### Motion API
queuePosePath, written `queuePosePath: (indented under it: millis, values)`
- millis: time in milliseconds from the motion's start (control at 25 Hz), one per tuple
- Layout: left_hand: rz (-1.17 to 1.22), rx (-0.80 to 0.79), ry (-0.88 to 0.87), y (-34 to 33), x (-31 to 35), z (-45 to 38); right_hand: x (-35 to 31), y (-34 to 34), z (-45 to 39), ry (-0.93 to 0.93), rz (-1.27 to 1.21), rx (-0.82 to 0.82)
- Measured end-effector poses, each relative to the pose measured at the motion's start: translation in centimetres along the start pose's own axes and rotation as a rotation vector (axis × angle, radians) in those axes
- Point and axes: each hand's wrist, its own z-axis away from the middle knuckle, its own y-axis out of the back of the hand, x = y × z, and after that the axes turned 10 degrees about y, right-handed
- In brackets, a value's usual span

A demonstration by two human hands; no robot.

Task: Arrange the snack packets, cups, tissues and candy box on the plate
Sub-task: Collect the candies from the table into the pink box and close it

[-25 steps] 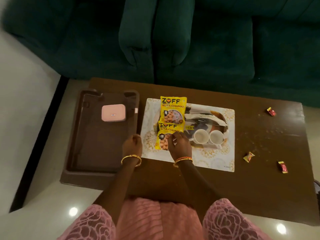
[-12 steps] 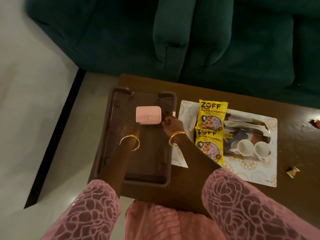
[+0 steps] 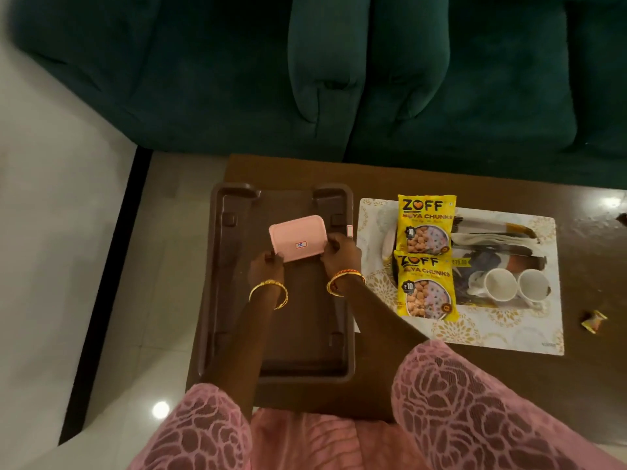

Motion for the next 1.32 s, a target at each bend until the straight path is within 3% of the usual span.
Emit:
queuePosePath:
  millis: [160, 320, 560, 760, 1080, 1320]
  values:
    - [0.047, 0.122, -0.194, -0.8, 0.2, 6.6, 0.4, 2.9, 2.0, 0.111, -0.051, 0.162]
    - [0.221, -0.073, -0.328, -4.6, -0.8, 12.3, 4.0, 8.5, 4.3, 0.050, -0.118, 0.335]
    - [-0.200, -0.262, -0.509, -14.5, -4.9, 20.2, 14.8, 19.4, 9.2, -0.181, -0.144, 0.432]
    - [-0.326, -0.275, -0.429, -26.0, -9.3, 27.7, 24.6, 30.3, 12.5, -0.296, -0.096, 0.408]
    - [-0.265, -0.382, -0.113, -39.2, -11.3, 34.0, 35.5, 39.3, 12.8, -0.573, -0.285, 0.639]
    - [-0.497, -0.407, -0.191, -43.5, -9.7, 34.2, 39.1, 42.1, 9.6, -0.607, -0.320, 0.689]
